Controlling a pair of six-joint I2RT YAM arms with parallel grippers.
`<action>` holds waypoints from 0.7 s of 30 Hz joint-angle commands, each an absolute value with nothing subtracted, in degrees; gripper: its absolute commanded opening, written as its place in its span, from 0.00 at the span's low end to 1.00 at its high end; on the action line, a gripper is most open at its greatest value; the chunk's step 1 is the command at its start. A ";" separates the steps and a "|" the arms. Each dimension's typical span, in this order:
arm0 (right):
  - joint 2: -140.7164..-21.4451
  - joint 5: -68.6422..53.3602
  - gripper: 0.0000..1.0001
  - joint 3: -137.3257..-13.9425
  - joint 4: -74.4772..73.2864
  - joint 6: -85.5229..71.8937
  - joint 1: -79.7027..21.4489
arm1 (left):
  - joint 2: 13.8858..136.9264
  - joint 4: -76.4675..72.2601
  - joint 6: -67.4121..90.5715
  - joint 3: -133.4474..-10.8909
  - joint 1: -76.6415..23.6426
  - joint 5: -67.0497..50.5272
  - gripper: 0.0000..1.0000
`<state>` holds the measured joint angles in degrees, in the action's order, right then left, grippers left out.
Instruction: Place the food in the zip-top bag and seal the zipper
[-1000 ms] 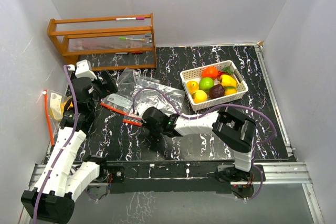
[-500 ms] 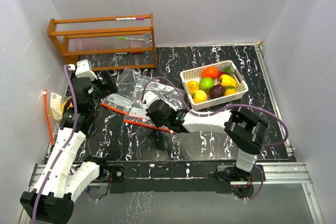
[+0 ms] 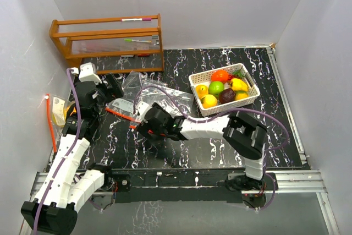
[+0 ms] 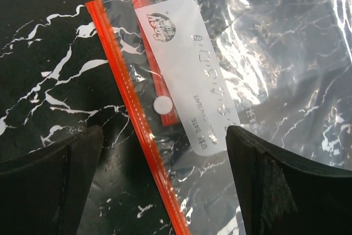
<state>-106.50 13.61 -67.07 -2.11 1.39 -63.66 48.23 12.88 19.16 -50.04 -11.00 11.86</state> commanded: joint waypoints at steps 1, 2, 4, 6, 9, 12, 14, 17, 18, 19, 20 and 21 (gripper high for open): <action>-110.26 15.34 0.98 -72.26 -2.26 4.44 -64.05 | 47.11 12.74 19.25 -52.28 -11.24 12.79 0.97; -110.98 15.33 0.98 -73.08 -2.62 4.74 -64.07 | 47.17 12.82 19.25 -52.22 -11.23 12.80 0.97; -112.20 14.84 0.98 -74.36 -3.21 5.58 -64.07 | 47.04 12.83 19.17 -52.08 -11.18 12.82 0.97; -113.67 14.61 0.98 -76.09 -4.95 6.27 -64.07 | 46.91 12.83 19.16 -52.03 -11.25 12.90 0.97; -115.53 14.61 0.98 -77.78 -6.82 6.75 -64.07 | 46.73 12.91 19.03 -52.04 -11.28 12.83 0.97; -117.32 14.94 0.98 -78.08 -7.67 6.11 -64.07 | 46.48 13.16 18.69 -52.12 -11.23 12.93 0.97; -118.43 14.96 1.00 -77.68 -7.86 5.16 -64.01 | 46.36 13.42 18.35 -52.28 -11.29 13.13 0.97; -120.11 14.85 0.97 -76.90 -8.11 2.79 -63.54 | 46.22 13.53 18.11 -52.38 -11.42 13.37 0.97; -120.55 14.14 0.93 -76.63 -8.29 1.85 -63.06 | 46.12 13.61 18.06 -52.44 -11.43 13.43 0.97; -120.72 12.36 0.87 -76.33 -8.63 1.06 -62.44 | 46.05 13.62 18.03 -52.40 -11.49 13.39 0.97; -120.76 10.47 0.82 -75.90 -8.69 0.15 -61.64 | 46.04 13.69 18.02 -52.41 -11.44 13.41 0.97; -120.68 8.42 0.78 -75.44 -8.62 -0.82 -60.98 | 45.98 13.71 17.97 -52.39 -11.51 13.37 0.97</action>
